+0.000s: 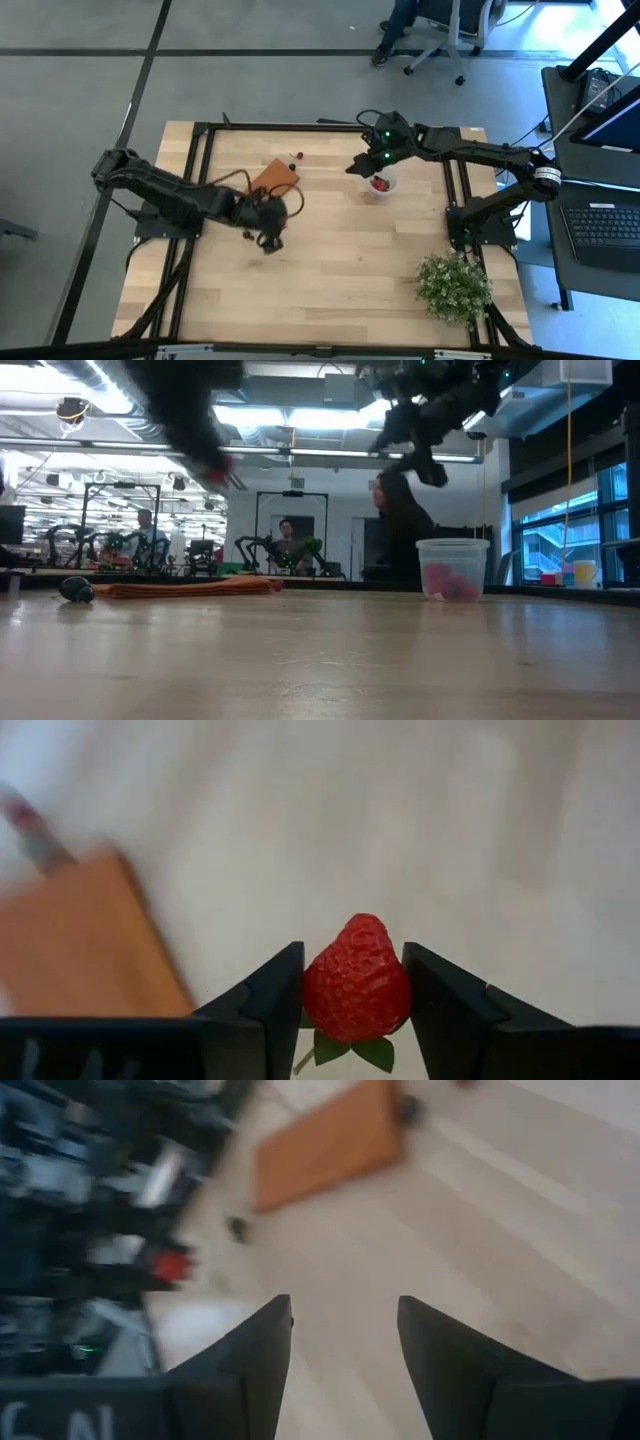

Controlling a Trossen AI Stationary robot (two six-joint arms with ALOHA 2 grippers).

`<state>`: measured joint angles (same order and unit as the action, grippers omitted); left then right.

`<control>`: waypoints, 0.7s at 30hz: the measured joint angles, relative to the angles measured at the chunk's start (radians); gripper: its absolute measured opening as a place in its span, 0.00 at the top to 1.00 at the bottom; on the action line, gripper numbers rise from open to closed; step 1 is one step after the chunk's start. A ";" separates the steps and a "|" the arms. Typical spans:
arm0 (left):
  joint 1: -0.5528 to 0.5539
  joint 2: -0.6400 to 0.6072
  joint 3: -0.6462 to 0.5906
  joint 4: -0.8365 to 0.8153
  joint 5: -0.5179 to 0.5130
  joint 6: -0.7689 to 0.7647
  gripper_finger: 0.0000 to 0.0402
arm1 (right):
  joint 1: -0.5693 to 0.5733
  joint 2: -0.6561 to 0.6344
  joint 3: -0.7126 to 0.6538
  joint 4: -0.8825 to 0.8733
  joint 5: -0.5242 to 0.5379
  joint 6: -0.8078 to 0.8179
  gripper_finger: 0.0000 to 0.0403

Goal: Pick and placing Produce into tupperware
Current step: Put the red strawberry into the transparent container

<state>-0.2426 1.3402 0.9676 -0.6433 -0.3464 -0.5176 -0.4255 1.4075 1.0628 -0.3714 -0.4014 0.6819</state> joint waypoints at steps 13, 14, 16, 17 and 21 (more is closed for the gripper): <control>0.234 0.010 0.000 0.465 -0.212 0.514 0.62 | 0.131 0.000 0.015 0.239 -0.011 0.051 0.54; 0.240 0.010 0.000 0.505 -0.212 0.543 0.62 | 0.138 0.000 0.015 0.253 0.009 0.051 0.54; 0.246 0.010 0.000 0.573 -0.211 0.595 0.62 | 0.149 0.000 0.015 0.277 0.041 0.051 0.54; 0.248 0.010 0.000 0.601 -0.210 0.614 0.62 | 0.154 0.000 0.015 0.289 0.057 0.051 0.54; 0.252 0.010 0.000 0.686 -0.187 0.657 0.62 | 0.157 0.000 0.015 0.333 0.091 0.051 0.54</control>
<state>0.0090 1.3499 0.9680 0.0427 -0.5334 0.1390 -0.2684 1.4075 1.0779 -0.0384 -0.3102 0.7332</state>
